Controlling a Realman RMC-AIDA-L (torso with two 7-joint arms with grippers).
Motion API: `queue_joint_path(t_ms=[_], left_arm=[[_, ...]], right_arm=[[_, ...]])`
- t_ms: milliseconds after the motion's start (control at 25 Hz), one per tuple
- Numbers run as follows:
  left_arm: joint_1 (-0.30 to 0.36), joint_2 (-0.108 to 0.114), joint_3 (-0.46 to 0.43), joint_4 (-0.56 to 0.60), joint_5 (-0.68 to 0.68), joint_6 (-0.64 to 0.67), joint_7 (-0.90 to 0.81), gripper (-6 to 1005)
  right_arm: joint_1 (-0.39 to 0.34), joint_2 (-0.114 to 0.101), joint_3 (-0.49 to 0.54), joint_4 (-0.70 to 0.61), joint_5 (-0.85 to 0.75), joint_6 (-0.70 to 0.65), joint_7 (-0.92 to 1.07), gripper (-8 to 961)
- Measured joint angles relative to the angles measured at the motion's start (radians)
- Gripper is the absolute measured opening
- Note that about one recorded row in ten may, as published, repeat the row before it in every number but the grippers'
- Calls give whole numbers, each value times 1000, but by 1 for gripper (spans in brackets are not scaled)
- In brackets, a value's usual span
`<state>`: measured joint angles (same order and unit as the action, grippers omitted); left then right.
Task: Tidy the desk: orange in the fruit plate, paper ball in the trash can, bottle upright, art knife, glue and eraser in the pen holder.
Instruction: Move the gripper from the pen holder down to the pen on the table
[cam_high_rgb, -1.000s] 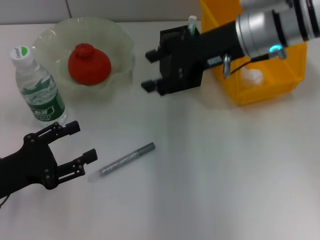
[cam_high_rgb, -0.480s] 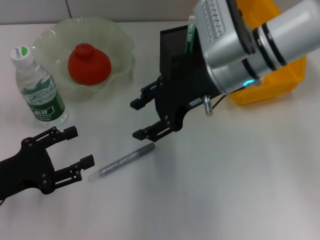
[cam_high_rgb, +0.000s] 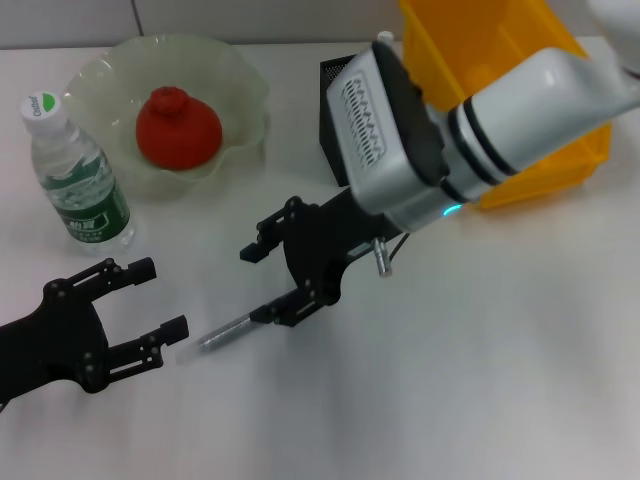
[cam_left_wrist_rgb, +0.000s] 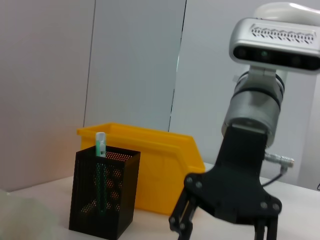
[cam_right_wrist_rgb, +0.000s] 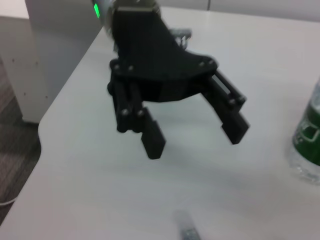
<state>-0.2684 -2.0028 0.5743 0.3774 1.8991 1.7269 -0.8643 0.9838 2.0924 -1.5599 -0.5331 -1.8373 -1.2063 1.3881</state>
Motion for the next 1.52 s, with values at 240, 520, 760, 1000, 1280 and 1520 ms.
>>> queue_joint_path(t_ms=[240,520,760,1000,1280,1520], left_arm=[[0,1,0,0,0,-1,-2,799],[1,1,-1,0,0,-1,-2,799],[1,0,-1,0,0,-1,-2,799],[0,-1,-1,0,0,-1,0,799],[0,-1,-1,0,0,-1,2,799],[1,-1,-1,0,0,3,4,799]], right_arm=[[-1,0,-138,0,72,61,0,690],[-5,0,-249,1,135,126,5,689],[-10,0,-269,3,142,153,11,677],[-17,0,-278,4,144,171,11,567],[-19,0,-316,6,151,185,11,392],[-22,0,-322,6,152,203,12,372]])
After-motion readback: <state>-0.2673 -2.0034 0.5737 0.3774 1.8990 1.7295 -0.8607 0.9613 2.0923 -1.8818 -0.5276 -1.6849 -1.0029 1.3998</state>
